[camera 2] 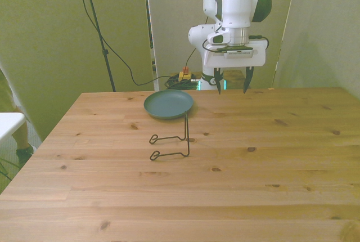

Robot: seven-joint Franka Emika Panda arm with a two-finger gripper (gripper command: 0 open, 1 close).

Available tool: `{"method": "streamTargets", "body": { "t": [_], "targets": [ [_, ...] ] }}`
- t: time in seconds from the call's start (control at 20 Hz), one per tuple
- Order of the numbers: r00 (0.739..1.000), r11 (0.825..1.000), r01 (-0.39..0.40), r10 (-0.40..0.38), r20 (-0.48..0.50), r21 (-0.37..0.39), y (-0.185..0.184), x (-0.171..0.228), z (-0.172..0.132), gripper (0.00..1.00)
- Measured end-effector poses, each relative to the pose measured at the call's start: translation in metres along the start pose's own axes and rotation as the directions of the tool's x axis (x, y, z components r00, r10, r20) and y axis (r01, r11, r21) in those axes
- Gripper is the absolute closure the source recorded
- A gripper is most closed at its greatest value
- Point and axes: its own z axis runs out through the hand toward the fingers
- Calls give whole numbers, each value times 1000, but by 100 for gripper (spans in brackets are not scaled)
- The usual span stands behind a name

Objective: Load the plate

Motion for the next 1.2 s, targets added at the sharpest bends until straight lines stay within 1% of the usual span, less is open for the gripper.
{"method": "streamTargets", "body": {
  "t": [0.1, 0.25, 0.45, 0.65, 0.85, 1.05, 1.2],
  "targets": [
    [1000, 1000, 7, -7, 22, 7, 0, -1, 1, 0],
    [998, 999, 43, -43, 44, -6, 1, -6, 3, 0],
    [994, 994, 95, -93, 54, -49, 14, -12, 16, 0],
    [992, 986, 126, -123, 34, -111, 41, -15, 30, 0],
    [989, 976, 142, -146, -12, -162, 66, -16, 35, 0],
    [985, 967, 150, -164, -52, -208, 78, -2, 36, 0],
    [981, 957, 166, -185, -58, -239, 83, 6, 48, 0]
  ]
}}
